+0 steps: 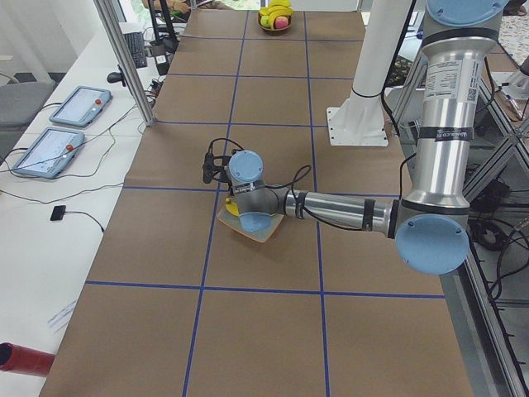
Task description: Transfer all bananas from basket to plate
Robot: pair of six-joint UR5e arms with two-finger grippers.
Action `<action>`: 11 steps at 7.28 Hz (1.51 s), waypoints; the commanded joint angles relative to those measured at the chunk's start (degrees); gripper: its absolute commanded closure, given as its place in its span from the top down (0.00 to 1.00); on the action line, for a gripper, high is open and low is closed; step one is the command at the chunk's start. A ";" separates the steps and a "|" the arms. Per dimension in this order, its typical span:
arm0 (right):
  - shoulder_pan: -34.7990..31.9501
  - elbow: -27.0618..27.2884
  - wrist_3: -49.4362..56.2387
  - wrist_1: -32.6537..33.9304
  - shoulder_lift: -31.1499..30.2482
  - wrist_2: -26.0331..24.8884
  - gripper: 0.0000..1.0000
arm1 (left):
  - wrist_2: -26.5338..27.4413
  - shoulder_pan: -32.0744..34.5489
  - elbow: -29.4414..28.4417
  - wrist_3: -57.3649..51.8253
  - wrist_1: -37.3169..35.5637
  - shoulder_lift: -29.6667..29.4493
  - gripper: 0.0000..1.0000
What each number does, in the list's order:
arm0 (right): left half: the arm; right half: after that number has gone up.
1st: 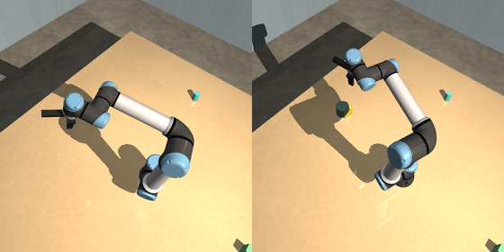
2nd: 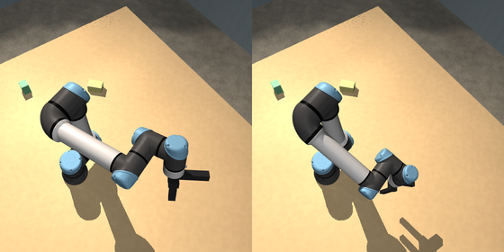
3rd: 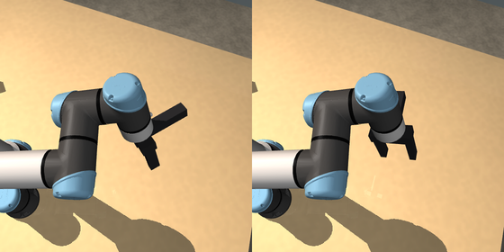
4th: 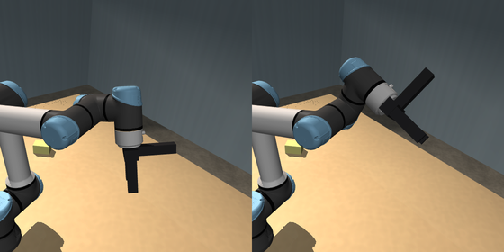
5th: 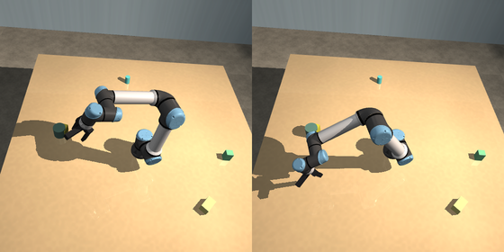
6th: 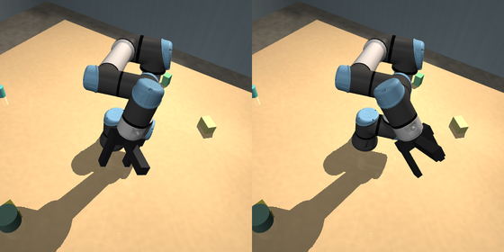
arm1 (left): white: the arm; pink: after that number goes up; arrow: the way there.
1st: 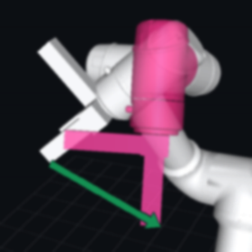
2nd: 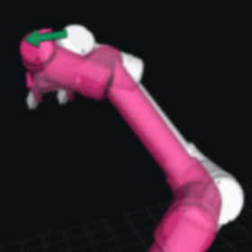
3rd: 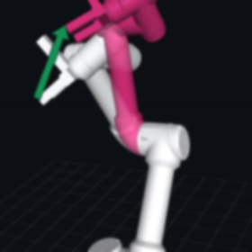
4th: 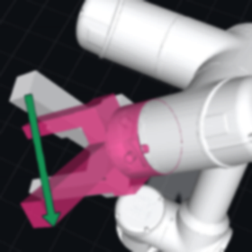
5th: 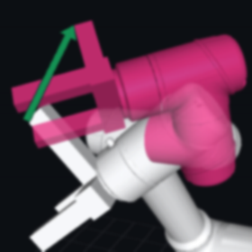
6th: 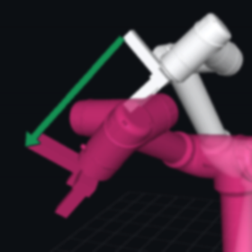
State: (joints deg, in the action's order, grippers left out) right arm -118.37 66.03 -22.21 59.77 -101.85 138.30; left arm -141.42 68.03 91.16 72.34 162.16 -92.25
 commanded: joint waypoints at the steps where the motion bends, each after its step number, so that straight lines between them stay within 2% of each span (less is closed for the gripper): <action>1: 0.24 -0.82 -3.88 -1.94 0.07 0.38 0.94 | 0.00 0.00 -0.01 -0.01 0.00 -0.13 1.00; 9: 6.13 -1.17 -5.30 -3.61 0.25 1.00 0.94 | 0.00 0.00 0.16 -0.01 0.53 -0.04 1.00; 10: 6.22 -1.60 -5.30 -3.61 0.25 1.00 0.90 | 0.00 0.00 0.16 -0.01 0.53 -0.04 1.00; 11: 6.22 -1.96 -5.30 -3.69 0.25 1.00 0.77 | 0.00 0.00 0.16 -0.01 0.44 -0.04 1.00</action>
State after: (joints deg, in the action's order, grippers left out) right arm -112.24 64.50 -27.51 56.15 -101.60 139.23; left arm -141.42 68.03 91.30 72.33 162.66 -92.29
